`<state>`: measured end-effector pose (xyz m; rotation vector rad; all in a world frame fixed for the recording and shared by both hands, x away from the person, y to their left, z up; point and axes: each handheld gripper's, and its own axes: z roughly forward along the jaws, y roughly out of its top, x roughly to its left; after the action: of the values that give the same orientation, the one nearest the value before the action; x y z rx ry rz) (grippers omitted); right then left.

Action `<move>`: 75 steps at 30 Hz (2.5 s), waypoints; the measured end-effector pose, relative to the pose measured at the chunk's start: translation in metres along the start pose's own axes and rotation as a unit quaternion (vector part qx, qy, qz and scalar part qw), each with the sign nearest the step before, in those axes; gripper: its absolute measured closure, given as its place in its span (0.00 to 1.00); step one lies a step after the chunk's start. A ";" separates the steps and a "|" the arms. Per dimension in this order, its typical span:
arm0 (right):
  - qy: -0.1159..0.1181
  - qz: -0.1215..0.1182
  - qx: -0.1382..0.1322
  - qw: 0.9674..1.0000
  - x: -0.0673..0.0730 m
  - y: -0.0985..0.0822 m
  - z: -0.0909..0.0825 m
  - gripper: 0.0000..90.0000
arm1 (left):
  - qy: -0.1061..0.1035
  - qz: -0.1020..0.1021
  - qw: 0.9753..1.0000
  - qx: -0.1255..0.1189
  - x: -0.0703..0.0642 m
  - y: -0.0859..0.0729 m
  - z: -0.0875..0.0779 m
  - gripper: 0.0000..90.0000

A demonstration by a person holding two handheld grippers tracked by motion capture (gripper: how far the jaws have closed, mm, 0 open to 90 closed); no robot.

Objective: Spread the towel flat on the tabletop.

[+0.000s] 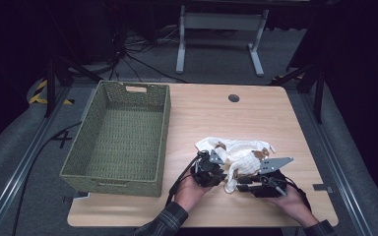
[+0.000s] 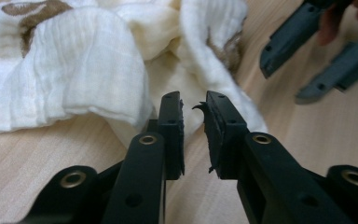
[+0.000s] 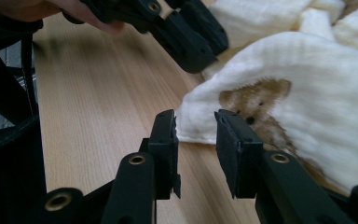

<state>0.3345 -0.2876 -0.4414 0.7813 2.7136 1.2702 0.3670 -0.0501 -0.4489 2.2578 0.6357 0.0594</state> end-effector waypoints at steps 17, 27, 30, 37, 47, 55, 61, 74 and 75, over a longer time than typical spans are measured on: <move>-0.033 -0.043 0.035 0.998 0.005 0.004 0.032 0.86 | 0.031 0.019 0.999 0.026 0.005 0.000 0.014 0.87; -0.048 -0.055 0.035 0.997 0.005 0.003 0.031 0.99 | 0.024 0.007 0.999 0.025 0.009 0.000 0.014 0.92; -0.043 -0.054 0.037 0.997 0.004 0.002 0.028 0.99 | 0.018 0.005 1.000 0.015 0.007 0.001 0.014 0.86; -0.056 -0.036 0.024 0.998 -0.003 -0.006 0.006 1.00 | 0.008 0.013 1.000 0.015 0.003 0.002 0.016 0.74; -0.070 -0.016 0.012 0.997 -0.014 -0.013 -0.014 1.00 | 0.002 0.027 1.000 0.012 -0.002 0.004 0.021 0.68; -0.083 0.002 0.001 0.997 -0.022 -0.019 -0.031 1.00 | -0.008 0.040 0.999 0.009 -0.009 0.013 0.029 0.66; -0.096 0.015 -0.007 0.995 -0.028 -0.025 -0.042 1.00 | 0.004 0.045 0.999 0.014 -0.009 0.016 0.036 0.72; -0.115 0.036 -0.020 0.993 -0.039 -0.035 -0.061 1.00 | -0.012 0.021 1.000 -0.003 0.001 0.014 0.009 0.98; -0.116 0.037 -0.019 0.992 -0.040 -0.035 -0.063 1.00 | -0.011 0.019 1.000 -0.007 0.001 0.013 0.006 0.98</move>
<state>0.3391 -0.3694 -0.4324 0.9687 2.4924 1.1583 0.3750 -0.0606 -0.4441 2.2546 0.5798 0.0564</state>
